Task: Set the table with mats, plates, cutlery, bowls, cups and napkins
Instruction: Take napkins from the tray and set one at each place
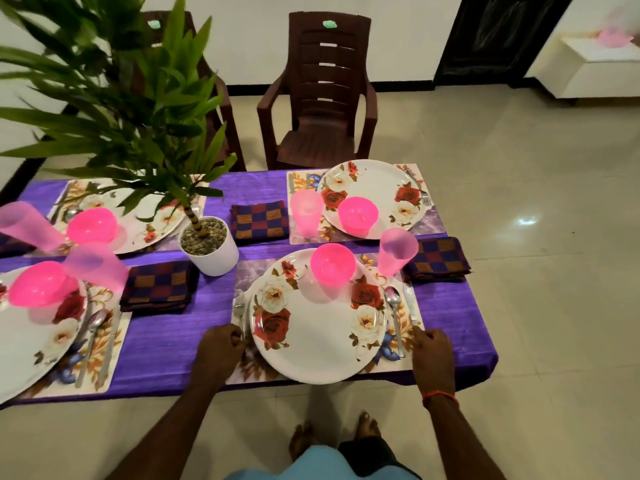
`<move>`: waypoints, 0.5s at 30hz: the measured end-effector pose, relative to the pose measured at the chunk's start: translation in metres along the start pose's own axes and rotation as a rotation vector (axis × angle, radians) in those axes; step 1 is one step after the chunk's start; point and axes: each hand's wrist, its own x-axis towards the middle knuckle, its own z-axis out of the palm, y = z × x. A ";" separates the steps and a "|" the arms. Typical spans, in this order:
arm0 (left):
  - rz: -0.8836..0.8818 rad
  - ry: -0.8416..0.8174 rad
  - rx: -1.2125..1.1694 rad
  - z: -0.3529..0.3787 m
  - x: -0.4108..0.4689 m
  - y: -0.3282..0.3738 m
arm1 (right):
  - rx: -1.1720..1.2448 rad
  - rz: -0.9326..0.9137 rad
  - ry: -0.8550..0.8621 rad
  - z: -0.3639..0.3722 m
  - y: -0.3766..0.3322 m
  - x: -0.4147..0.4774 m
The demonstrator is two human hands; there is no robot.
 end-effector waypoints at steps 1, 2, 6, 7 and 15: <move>-0.005 0.004 0.003 -0.001 0.000 -0.002 | -0.003 -0.007 -0.004 -0.001 -0.002 -0.001; -0.007 0.007 0.003 -0.001 0.000 -0.003 | 0.008 -0.006 -0.013 -0.003 -0.003 -0.001; -0.009 0.019 0.000 -0.001 0.001 -0.005 | 0.072 0.018 -0.036 -0.016 -0.009 -0.002; -0.016 0.016 0.003 -0.001 0.001 -0.006 | 0.100 0.014 -0.028 -0.019 -0.011 -0.004; 0.128 0.124 -0.023 -0.006 0.000 0.008 | 0.298 -0.266 0.047 -0.032 -0.027 0.003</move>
